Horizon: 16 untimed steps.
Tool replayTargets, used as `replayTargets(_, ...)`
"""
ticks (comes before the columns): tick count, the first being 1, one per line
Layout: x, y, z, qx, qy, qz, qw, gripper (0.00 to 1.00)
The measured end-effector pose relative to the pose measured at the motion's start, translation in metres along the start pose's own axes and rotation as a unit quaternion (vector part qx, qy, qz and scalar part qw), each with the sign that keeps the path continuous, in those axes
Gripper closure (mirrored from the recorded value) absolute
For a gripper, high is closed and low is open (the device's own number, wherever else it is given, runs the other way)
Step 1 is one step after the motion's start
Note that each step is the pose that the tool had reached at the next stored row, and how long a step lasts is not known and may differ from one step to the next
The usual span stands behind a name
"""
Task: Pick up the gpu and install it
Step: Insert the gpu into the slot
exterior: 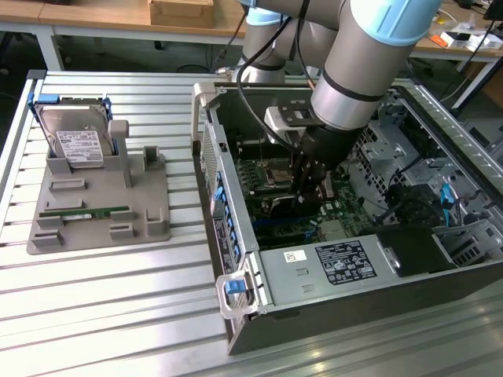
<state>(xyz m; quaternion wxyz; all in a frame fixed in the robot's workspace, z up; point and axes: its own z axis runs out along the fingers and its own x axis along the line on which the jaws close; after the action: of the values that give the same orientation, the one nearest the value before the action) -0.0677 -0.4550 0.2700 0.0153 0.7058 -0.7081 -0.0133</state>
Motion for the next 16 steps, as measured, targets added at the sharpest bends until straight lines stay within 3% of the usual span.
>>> replayTargets(16,0.0001,0.0,0.0015,-0.0002,0.0005,0.0,1.0,0.74)
